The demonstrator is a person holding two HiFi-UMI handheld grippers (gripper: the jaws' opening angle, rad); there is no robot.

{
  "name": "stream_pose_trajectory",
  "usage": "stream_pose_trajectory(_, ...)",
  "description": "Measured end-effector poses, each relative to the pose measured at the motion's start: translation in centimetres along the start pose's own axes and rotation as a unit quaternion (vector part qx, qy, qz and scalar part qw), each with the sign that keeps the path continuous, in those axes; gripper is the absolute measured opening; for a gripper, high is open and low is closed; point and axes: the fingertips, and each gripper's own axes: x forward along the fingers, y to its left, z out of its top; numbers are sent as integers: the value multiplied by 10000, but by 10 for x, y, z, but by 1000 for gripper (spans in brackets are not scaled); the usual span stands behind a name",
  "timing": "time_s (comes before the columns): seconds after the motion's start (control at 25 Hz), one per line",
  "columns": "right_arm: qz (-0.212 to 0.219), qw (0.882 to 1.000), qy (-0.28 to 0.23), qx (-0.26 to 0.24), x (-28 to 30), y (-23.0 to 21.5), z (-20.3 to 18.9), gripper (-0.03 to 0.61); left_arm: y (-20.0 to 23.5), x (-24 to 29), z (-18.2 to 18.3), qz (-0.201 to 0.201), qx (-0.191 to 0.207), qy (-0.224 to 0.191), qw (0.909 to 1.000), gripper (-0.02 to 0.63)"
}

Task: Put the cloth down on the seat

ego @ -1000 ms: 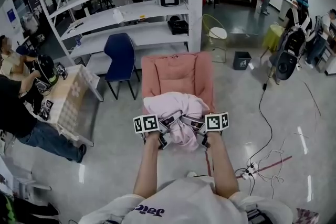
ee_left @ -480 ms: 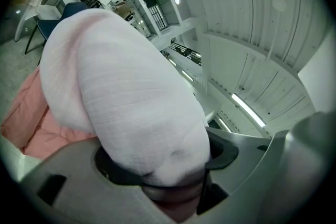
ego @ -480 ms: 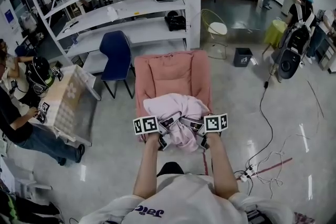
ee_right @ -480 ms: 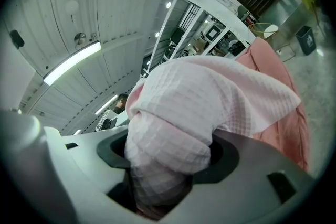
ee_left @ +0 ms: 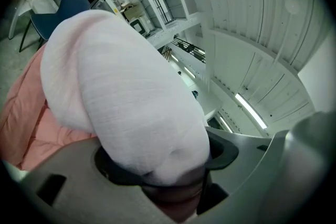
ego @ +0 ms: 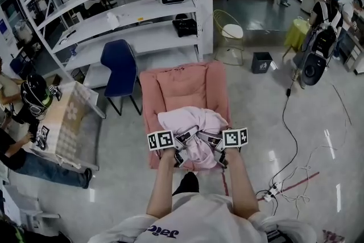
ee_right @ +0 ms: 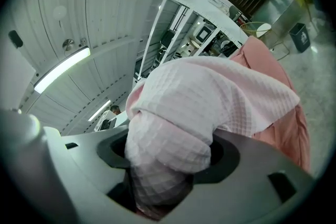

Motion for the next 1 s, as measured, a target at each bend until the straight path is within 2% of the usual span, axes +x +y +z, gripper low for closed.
stream_pose_trajectory(0.32,-253,9995,-206,-30,48,-51,48,293,50,38,59,-54,127,221,9997,319)
stream_pose_trajectory(0.48,-375,9989,-219,-175,73,-95,82,293,85,74,94,-186,200,237,9993,319)
stream_pose_trajectory(0.68,-789,9965,-167,210,88,-147,56,293,141,95,74,-29,-141,696,9975,319)
stream_pose_trajectory(1.0,-1556,9858,-301,550,121,-285,24,299,268,163,50,234,-101,1358,9904,319)
